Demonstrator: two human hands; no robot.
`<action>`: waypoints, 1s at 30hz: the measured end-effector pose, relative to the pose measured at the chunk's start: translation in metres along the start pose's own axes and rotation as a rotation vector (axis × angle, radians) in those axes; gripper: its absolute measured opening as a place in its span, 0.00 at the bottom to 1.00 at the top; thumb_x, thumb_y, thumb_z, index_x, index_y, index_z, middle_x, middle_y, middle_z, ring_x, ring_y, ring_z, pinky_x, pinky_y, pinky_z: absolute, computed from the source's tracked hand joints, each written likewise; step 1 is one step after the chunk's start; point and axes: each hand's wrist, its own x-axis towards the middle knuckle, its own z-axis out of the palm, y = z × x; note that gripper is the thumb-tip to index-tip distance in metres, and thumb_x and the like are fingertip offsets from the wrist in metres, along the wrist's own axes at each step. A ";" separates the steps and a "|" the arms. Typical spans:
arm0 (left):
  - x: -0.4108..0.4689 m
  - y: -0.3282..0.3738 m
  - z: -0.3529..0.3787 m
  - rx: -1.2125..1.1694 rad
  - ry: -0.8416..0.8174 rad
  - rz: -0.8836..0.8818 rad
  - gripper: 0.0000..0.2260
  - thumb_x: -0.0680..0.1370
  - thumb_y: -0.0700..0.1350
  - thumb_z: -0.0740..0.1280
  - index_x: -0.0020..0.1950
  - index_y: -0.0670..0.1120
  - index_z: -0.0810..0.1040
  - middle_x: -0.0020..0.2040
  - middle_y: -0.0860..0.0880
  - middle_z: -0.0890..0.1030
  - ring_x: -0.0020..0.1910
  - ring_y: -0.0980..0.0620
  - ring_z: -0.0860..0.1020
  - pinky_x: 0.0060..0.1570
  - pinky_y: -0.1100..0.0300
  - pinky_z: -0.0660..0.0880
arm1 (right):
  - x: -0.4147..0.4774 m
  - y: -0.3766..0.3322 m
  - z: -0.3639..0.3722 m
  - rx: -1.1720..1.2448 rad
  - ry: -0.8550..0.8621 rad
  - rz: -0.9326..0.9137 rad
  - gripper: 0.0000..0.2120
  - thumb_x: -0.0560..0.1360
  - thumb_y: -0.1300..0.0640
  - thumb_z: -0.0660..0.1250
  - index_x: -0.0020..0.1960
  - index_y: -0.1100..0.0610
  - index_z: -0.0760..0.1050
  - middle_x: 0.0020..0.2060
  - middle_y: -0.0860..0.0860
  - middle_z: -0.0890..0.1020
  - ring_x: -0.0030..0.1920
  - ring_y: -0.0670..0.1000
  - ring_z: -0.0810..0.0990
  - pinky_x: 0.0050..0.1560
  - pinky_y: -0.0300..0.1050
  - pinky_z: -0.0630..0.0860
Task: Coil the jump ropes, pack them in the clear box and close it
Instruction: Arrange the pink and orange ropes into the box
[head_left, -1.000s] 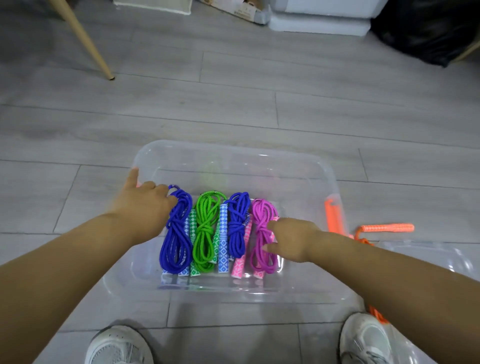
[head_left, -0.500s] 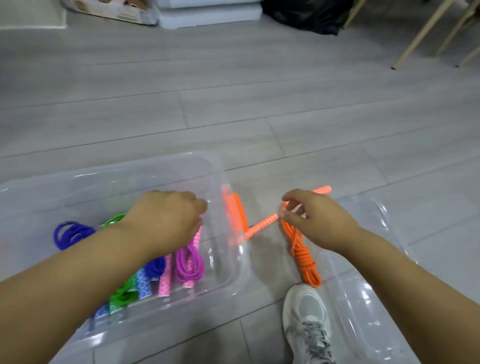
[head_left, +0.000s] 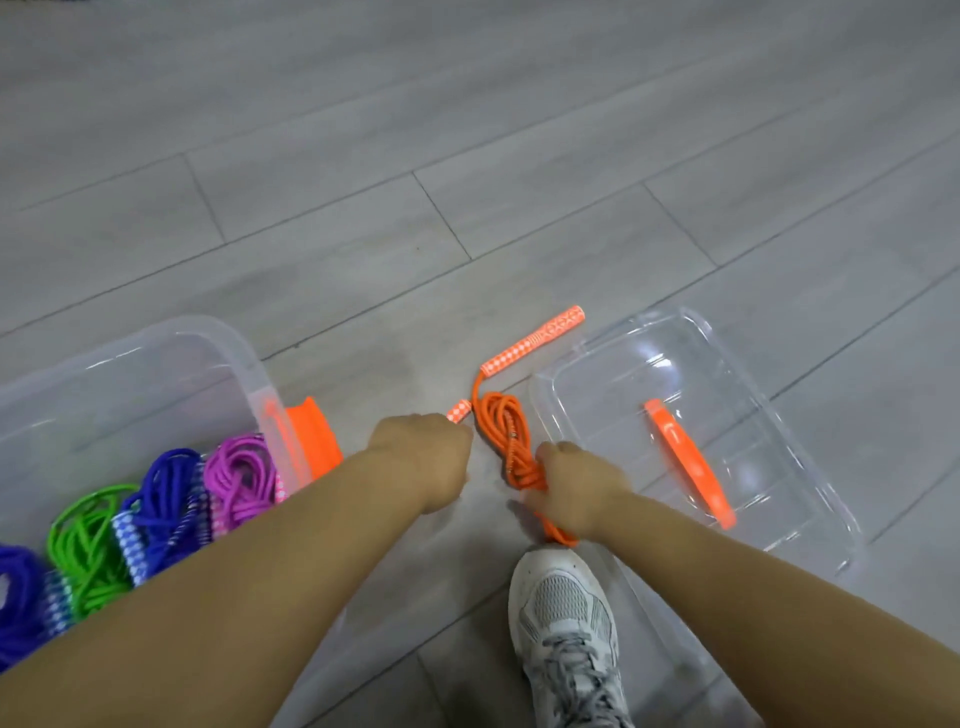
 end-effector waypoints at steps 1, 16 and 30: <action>0.008 0.001 0.004 0.008 -0.032 -0.015 0.17 0.80 0.51 0.59 0.66 0.47 0.69 0.64 0.44 0.73 0.62 0.42 0.72 0.54 0.53 0.70 | 0.003 -0.003 0.004 -0.008 -0.002 -0.009 0.28 0.70 0.39 0.66 0.62 0.55 0.66 0.59 0.54 0.71 0.60 0.58 0.73 0.55 0.51 0.72; 0.083 0.003 0.045 -0.365 -0.086 -0.292 0.15 0.78 0.41 0.59 0.63 0.38 0.70 0.63 0.38 0.74 0.62 0.40 0.74 0.58 0.52 0.70 | 0.030 0.016 0.004 0.183 0.093 0.000 0.14 0.75 0.54 0.62 0.59 0.58 0.67 0.53 0.57 0.74 0.53 0.60 0.76 0.51 0.51 0.74; 0.084 0.002 0.020 -0.891 -0.164 -0.358 0.13 0.80 0.37 0.58 0.61 0.35 0.75 0.61 0.39 0.78 0.56 0.42 0.79 0.42 0.58 0.75 | 0.033 -0.010 0.033 -0.082 0.182 -0.096 0.39 0.70 0.50 0.68 0.72 0.61 0.51 0.64 0.57 0.62 0.63 0.59 0.67 0.58 0.52 0.69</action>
